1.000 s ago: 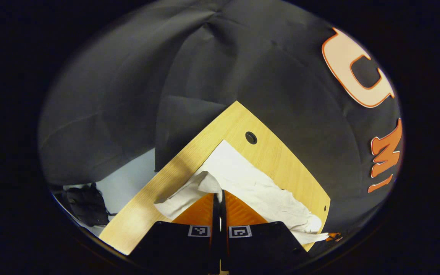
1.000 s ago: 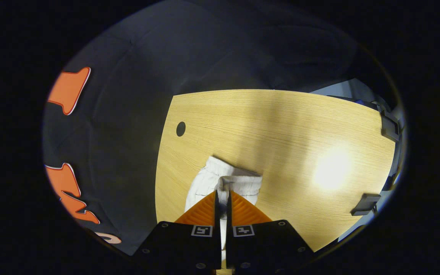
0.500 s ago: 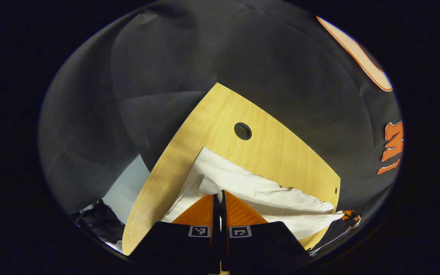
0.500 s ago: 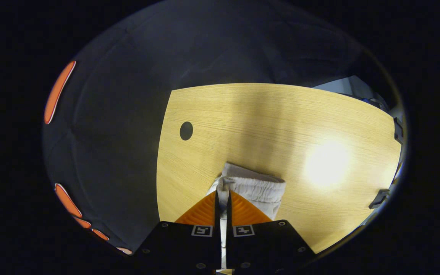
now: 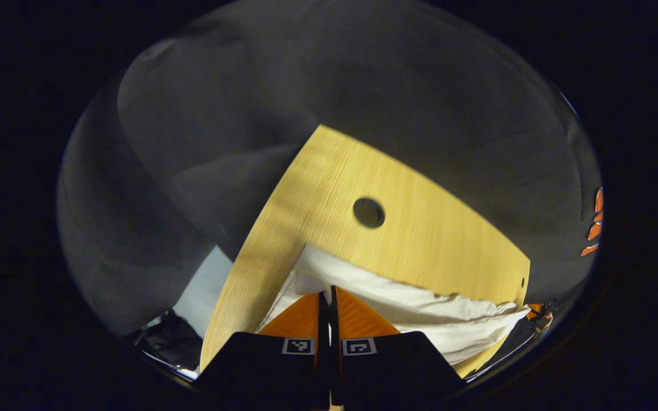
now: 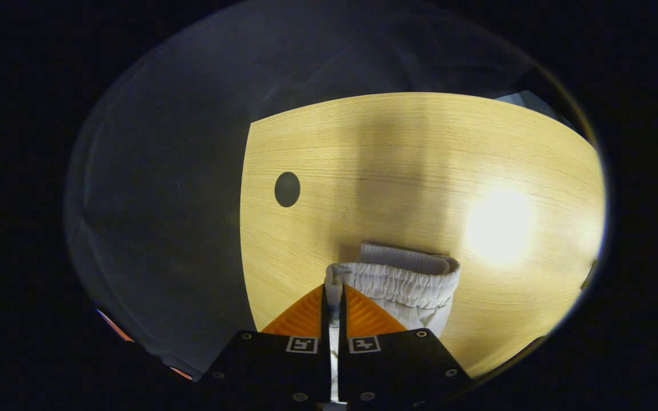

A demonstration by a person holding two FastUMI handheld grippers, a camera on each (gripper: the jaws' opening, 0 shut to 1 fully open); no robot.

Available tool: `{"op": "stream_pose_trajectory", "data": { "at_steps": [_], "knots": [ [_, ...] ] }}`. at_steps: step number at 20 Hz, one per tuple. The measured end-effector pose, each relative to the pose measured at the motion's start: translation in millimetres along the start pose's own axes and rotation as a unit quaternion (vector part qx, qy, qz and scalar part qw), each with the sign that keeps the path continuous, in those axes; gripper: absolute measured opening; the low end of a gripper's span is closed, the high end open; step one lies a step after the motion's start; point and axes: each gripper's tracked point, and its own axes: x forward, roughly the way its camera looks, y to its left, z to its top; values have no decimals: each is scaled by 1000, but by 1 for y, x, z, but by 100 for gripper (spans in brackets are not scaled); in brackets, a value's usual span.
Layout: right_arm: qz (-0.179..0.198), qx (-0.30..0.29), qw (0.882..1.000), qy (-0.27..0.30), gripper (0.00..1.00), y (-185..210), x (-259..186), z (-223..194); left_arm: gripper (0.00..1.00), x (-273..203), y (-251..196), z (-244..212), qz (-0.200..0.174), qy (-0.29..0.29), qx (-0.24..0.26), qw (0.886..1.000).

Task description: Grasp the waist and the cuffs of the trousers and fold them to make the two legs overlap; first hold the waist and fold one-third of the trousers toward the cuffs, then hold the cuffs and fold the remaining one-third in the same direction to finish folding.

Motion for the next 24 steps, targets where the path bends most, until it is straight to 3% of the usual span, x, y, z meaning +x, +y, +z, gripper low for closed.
{"op": "stream_pose_trajectory", "data": {
  "at_steps": [3, 5, 6, 7, 9, 11, 13, 15, 18, 21, 24],
  "knots": [
    [7, 5, 1000, -12, 8, 3, -2, 2, 4, -7, 7, 7, 30, -15, 13, 999],
    [34, -6, 999, -25, 15, 17, -2, 8, 5, -6, 10, 4, 49, -15, 8, 999],
    [49, -12, 998, -35, 25, 27, -9, 12, 8, -9, 10, 5, 51, -20, 2, 998],
    [62, -18, 997, -42, 21, 35, -16, 16, 12, -10, 9, 8, 53, -32, -4, 998],
    [66, -39, 996, -53, 45, 33, -26, 19, 41, -15, 10, 19, 61, -57, 5, 996],
    [42, -84, 994, -59, 53, 13, -31, 20, 71, -26, 1, 16, 60, -56, 22, 996],
    [13, -133, 990, -53, 62, -11, -34, 14, 100, -38, -2, -4, 74, -17, 47, 996],
    [-14, -171, 984, -45, 69, -35, -36, 6, 100, -50, -4, -27, 93, 29, 70, 993],
    [-56, -217, 974, -41, 81, -67, -37, 0, 100, -64, -13, -37, 101, 47, 90, 990],
    [-78, -240, 967, -29, 84, -92, -33, -8, 100, -74, -15, -50, 116, 59, 124, 984],
    [-76, -230, 970, -14, 86, -100, -22, -18, 100, -82, -32, -74, 100, 88, 105, 985]
  ]
}}
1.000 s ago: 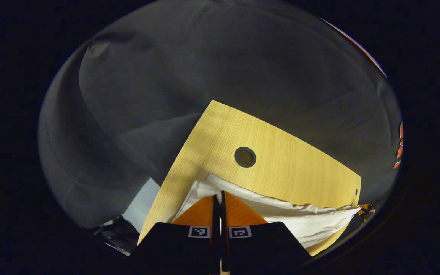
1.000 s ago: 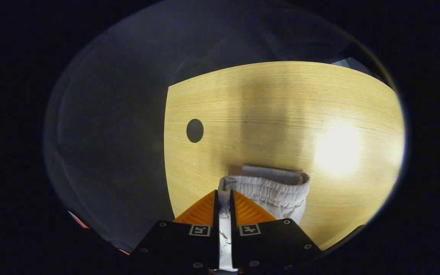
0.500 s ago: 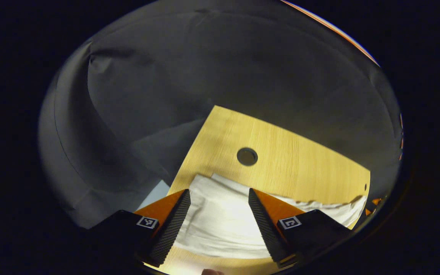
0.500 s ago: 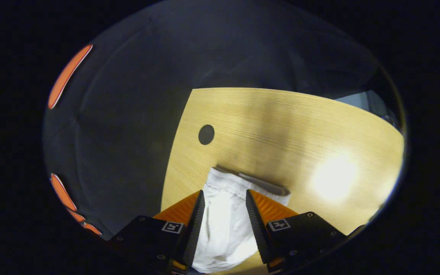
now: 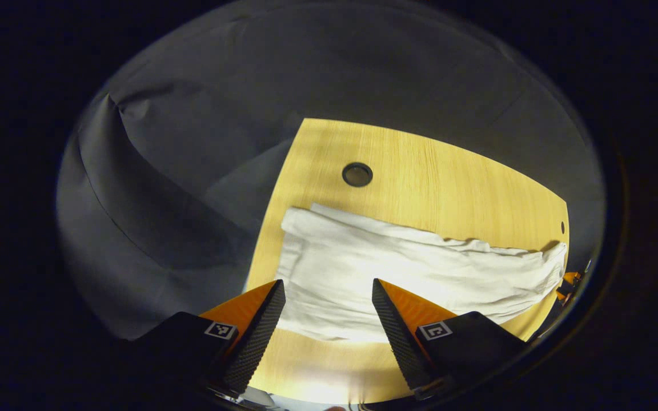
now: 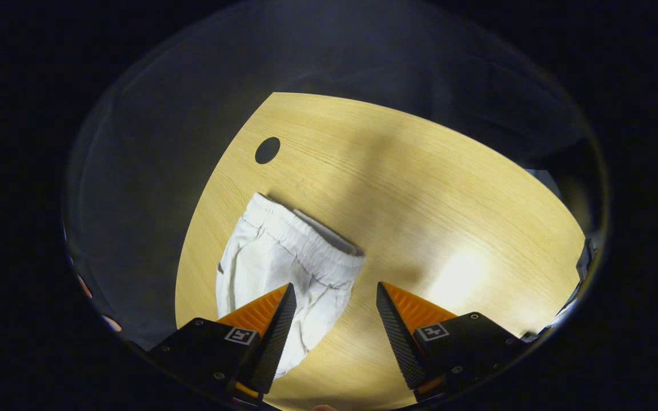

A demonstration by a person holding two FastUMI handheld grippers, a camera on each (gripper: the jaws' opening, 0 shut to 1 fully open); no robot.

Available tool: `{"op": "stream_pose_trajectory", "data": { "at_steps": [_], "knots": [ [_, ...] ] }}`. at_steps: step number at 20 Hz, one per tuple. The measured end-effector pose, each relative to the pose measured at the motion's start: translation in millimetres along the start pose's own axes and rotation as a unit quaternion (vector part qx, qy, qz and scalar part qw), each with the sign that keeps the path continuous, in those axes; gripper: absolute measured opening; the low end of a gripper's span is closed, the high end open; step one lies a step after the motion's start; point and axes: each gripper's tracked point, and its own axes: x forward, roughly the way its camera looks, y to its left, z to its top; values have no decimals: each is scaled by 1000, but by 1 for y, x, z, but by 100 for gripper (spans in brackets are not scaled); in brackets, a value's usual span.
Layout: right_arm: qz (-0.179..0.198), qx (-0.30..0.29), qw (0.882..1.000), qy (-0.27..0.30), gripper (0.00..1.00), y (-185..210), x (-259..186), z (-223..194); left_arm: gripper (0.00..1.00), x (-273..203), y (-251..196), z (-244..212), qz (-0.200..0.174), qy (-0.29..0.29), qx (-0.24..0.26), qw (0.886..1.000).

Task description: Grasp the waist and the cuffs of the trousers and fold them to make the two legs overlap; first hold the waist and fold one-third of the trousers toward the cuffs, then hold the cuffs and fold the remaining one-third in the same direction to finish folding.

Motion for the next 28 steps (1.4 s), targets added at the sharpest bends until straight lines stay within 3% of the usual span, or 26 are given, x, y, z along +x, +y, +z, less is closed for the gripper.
{"op": "stream_pose_trajectory", "data": {
  "at_steps": [4, 13, 15, 16, 17, 18, 20, 24, 26, 28],
  "knots": [
    [1, 7, 1000, 9, 86, 3, 19, -5, 99, -3, -30, -26, -34, 11, -4, 999],
    [17, 77, 997, -8, 83, 8, 36, 12, 99, -35, -77, -59, -65, -5, 2, 998],
    [28, 98, 995, -8, 75, 4, 38, 12, 93, -40, -89, -70, -78, -6, -6, 997],
    [33, 110, 993, -11, 60, 3, 40, 13, 95, -42, -91, -76, -77, -6, -7, 997],
    [34, 120, 992, -14, 55, 1, 41, 16, 95, -43, -92, -83, -77, -5, -6, 997],
    [39, 134, 990, -20, 40, 2, 44, 17, 100, -45, -94, -89, -78, -4, -6, 997],
    [56, 147, 987, -27, 19, 7, 48, 17, 95, -48, -100, -100, -85, -5, -6, 996],
    [62, 116, 990, -55, 8, 15, 37, 17, 95, -51, -105, -123, -91, -7, -4, 996],
    [78, 101, 989, -73, 7, 24, 23, 18, 100, -55, -106, -128, -90, -11, -1, 996],
    [104, 88, 986, -93, 7, 33, 0, 21, 95, -53, -108, -134, -88, -17, 9, 996]
  ]
}}
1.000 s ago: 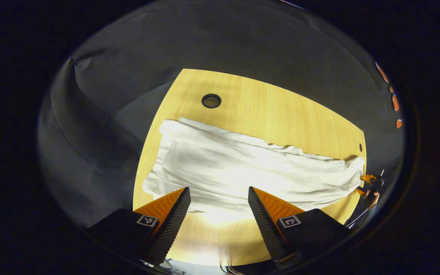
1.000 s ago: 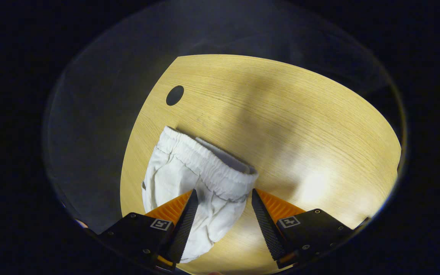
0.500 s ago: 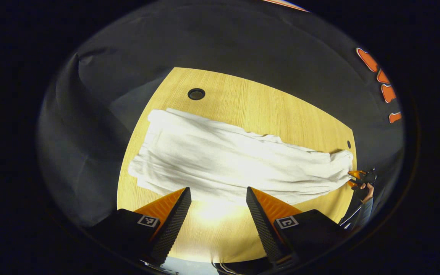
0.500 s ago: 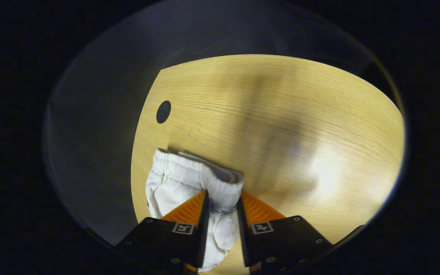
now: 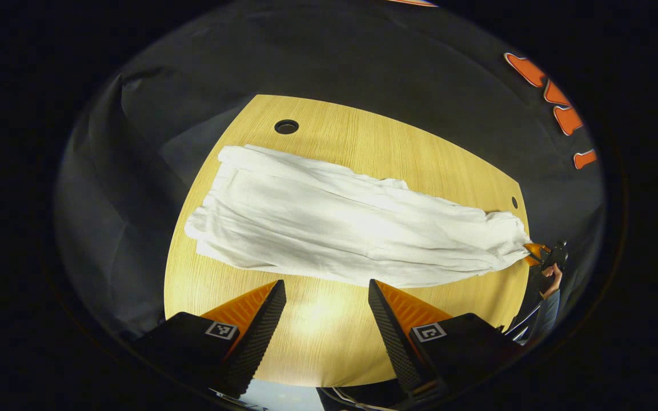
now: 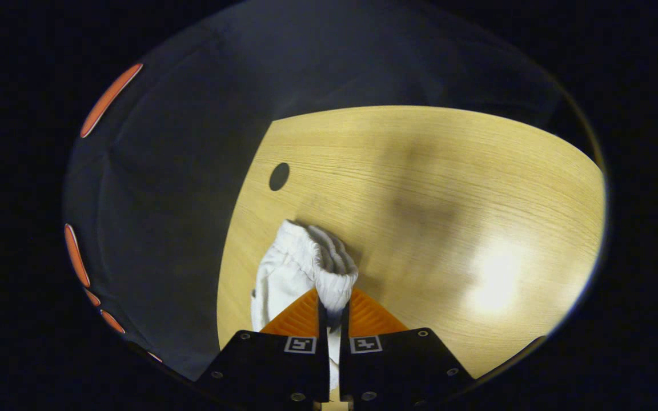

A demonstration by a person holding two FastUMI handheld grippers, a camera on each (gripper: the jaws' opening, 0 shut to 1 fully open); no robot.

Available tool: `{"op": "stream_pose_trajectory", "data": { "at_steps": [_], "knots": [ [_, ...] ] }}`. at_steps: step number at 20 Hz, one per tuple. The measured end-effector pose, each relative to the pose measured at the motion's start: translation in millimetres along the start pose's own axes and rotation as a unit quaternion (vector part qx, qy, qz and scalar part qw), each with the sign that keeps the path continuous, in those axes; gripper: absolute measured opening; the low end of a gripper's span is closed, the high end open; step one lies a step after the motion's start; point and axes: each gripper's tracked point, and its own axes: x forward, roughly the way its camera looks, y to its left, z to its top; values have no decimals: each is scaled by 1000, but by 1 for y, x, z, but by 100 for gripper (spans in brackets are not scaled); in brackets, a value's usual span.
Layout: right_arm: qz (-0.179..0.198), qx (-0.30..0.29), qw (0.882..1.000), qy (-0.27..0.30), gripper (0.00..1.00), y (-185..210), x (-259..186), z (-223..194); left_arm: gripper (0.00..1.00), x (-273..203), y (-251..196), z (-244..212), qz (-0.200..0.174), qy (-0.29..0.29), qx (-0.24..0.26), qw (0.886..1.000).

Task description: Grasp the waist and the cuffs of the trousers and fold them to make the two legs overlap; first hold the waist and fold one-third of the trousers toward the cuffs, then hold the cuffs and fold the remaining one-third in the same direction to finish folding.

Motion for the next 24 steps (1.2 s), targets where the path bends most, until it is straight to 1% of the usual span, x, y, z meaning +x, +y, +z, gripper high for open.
{"op": "stream_pose_trajectory", "data": {
  "at_steps": [4, 7, 8, 9, 10, 11, 12, 13, 14, 16, 17, 21, 24],
  "knots": [
    [31, -39, 998, -30, 7, 18, -23, 10, 95, 12, -6, -12, -16, 4, 14, 1000],
    [49, -72, 995, -54, 7, 33, -39, 17, 96, 22, -5, -23, -17, 11, 25, 999],
    [55, -83, 993, -58, 7, 38, -44, 15, 91, 25, -5, -28, -25, 14, 24, 999],
    [62, -95, 991, -66, 7, 41, -48, 15, 95, 26, -3, -32, -32, 16, 20, 999],
    [70, -106, 989, -70, 7, 47, -52, 13, 95, 27, 1, -37, -36, 20, 17, 999],
    [82, -116, 987, -73, 7, 52, -54, 14, 100, 28, 5, -39, -38, 21, 15, 999],
    [95, -124, 985, -73, 7, 54, -58, 17, 95, 27, 9, -41, -39, 21, 14, 999],
    [105, -131, 983, -74, 7, 55, -61, 19, 100, 29, 13, -43, -41, 23, 11, 999],
    [116, -138, 981, -74, 7, 58, -63, 21, 95, 33, 17, -45, -43, 24, 8, 999],
    [131, -153, 977, -73, 7, 55, -63, 21, 95, 36, 25, -44, -45, 22, 5, 999],
    [137, -163, 974, -72, 7, 54, -61, 21, 100, 38, 30, -44, -44, 21, 3, 999],
    [155, -206, 964, -64, 7, 52, -64, 26, 100, 43, 49, -43, -46, 21, -16, 999],
    [155, -240, 957, -50, 7, 50, -67, 34, 100, 49, 56, -36, -49, 21, -30, 998]
  ]
}}
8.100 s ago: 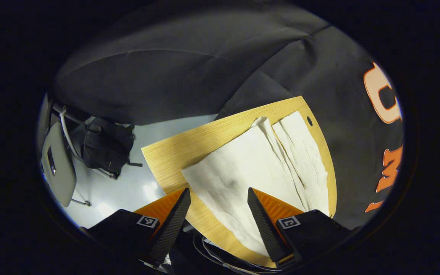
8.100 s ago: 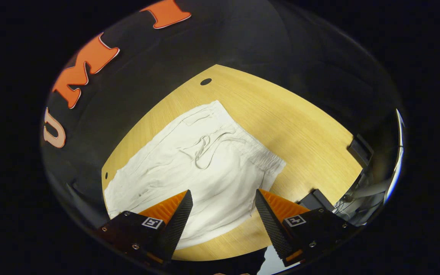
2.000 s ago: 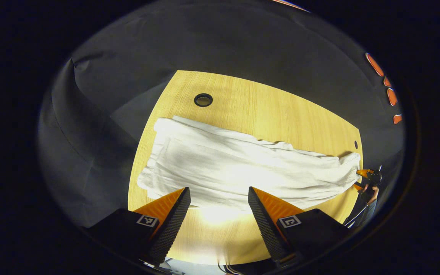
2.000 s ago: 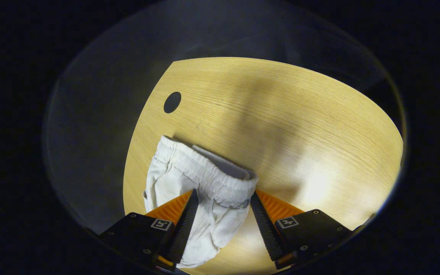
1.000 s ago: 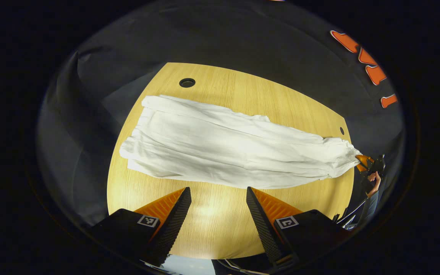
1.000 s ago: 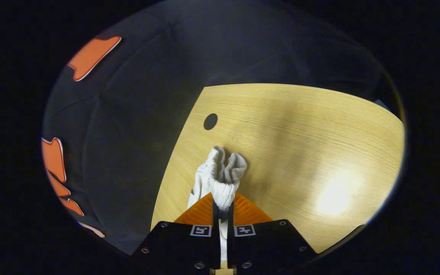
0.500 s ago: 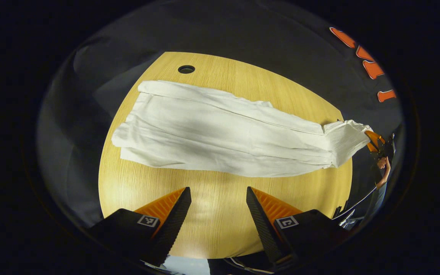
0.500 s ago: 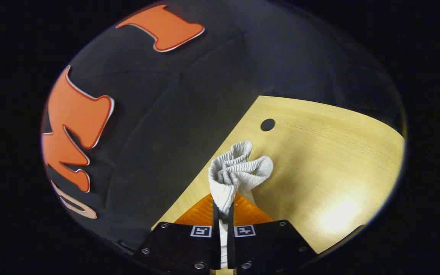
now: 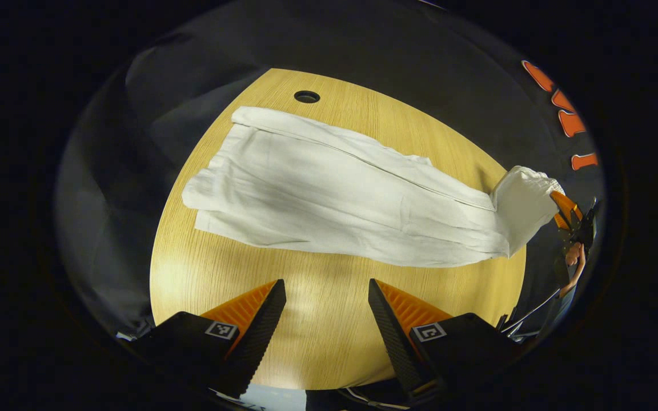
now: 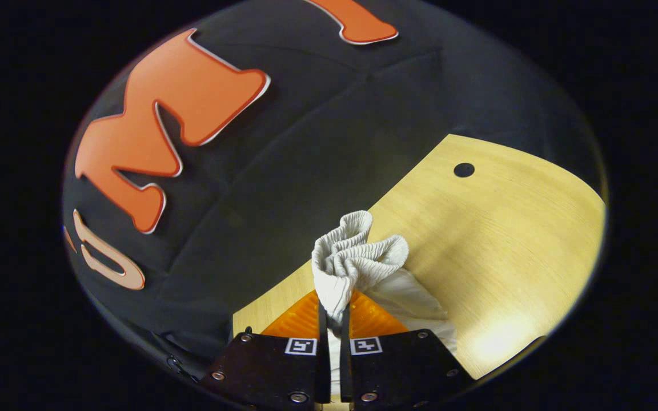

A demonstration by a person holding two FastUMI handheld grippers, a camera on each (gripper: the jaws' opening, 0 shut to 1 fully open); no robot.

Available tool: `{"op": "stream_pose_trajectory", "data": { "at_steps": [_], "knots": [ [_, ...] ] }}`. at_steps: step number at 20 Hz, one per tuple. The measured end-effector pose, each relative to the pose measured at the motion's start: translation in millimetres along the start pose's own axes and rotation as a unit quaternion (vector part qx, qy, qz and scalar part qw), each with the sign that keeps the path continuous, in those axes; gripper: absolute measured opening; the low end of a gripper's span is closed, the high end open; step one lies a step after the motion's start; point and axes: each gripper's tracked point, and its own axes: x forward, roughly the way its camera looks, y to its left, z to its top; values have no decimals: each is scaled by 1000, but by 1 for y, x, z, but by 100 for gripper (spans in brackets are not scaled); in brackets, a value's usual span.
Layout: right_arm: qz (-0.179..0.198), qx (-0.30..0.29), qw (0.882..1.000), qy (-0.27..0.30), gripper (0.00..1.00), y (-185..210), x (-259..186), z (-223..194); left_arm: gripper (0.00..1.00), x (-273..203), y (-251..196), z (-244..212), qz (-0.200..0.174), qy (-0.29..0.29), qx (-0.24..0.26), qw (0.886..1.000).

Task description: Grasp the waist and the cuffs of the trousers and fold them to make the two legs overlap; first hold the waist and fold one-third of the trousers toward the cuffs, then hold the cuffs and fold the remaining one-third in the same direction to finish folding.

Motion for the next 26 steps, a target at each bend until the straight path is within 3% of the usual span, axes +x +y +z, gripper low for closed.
{"op": "stream_pose_trajectory", "data": {
  "at_steps": [7, 8, 9, 11, 12, 13, 19, 23, 25, 26],
  "knots": [
    [-2, -80, 996, 43, 7, -1, -4, 8, 100, 8, -3, 15, -3, 2, -6, 1000],
    [-2, -77, 996, 45, 7, 1, -4, 9, 90, 16, -4, 16, -2, 4, -7, 1000],
    [0, -78, 996, 49, 7, 1, -4, 9, 100, 20, -6, 15, -1, 8, -6, 1000],
    [6, -91, 994, 59, 7, 1, -3, 6, 100, 30, -10, 14, 2, 13, -7, 1000],
    [5, -100, 993, 63, 7, -1, -3, 8, 90, 39, -13, 14, 3, 14, -8, 1000],
    [6, -109, 992, 68, 7, -2, -3, 11, 95, 41, -14, 14, 5, 15, -10, 1000],
    [6, -137, 987, 80, 10, 2, -3, 5, 95, 52, -15, 14, 15, 19, -17, 1000],
    [18, -168, 979, 110, 18, 4, -3, 3, 96, 50, -11, 27, 31, 13, -7, 999],
    [37, -183, 975, 124, 30, 5, 0, -1, 100, 48, -8, 29, 31, 9, -9, 999],
    [48, -190, 972, 132, 42, 6, -3, 0, 100, 47, -6, 29, 25, 5, -14, 1000]
  ]
}}
